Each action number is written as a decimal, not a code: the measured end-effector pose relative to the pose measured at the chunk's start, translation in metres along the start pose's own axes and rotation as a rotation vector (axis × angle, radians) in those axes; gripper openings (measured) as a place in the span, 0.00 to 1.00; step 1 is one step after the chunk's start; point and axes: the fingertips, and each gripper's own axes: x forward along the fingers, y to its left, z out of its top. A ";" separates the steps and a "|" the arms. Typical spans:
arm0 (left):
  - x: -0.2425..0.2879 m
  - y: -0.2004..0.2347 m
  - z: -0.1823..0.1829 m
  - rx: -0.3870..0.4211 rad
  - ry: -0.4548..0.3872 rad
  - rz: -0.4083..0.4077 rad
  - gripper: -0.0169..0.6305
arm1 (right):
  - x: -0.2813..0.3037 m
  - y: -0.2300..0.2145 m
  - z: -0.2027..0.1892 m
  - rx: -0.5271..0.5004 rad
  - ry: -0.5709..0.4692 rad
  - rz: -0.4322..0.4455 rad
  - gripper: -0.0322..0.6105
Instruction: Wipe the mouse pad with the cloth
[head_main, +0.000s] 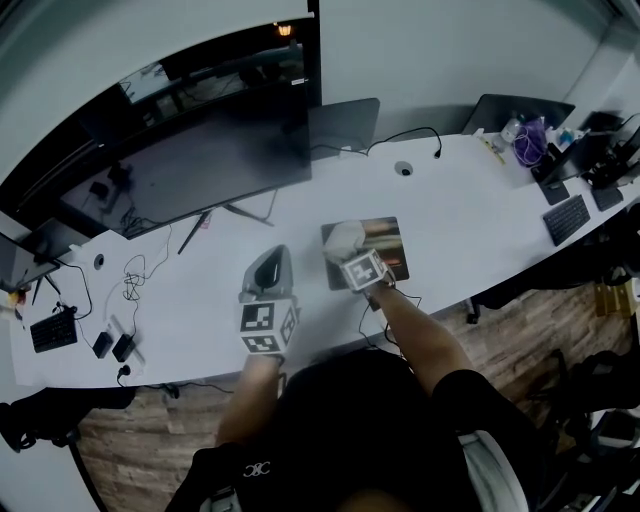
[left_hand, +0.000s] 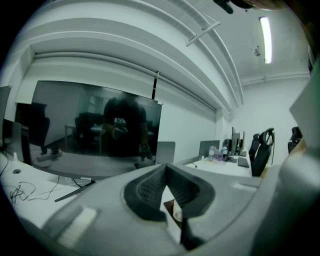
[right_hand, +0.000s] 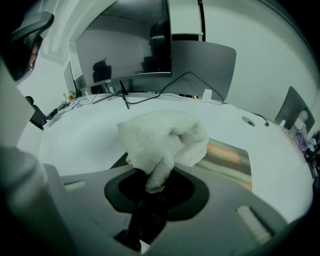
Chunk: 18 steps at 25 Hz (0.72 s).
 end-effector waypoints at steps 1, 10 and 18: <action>0.002 -0.003 0.000 0.001 0.001 -0.002 0.02 | -0.003 -0.005 -0.001 0.006 -0.004 -0.007 0.18; 0.018 -0.027 0.002 0.004 -0.002 -0.025 0.02 | -0.027 -0.055 -0.011 0.059 -0.044 -0.069 0.18; 0.028 -0.046 0.008 0.011 -0.016 -0.030 0.02 | -0.044 -0.086 -0.031 0.141 -0.016 -0.074 0.18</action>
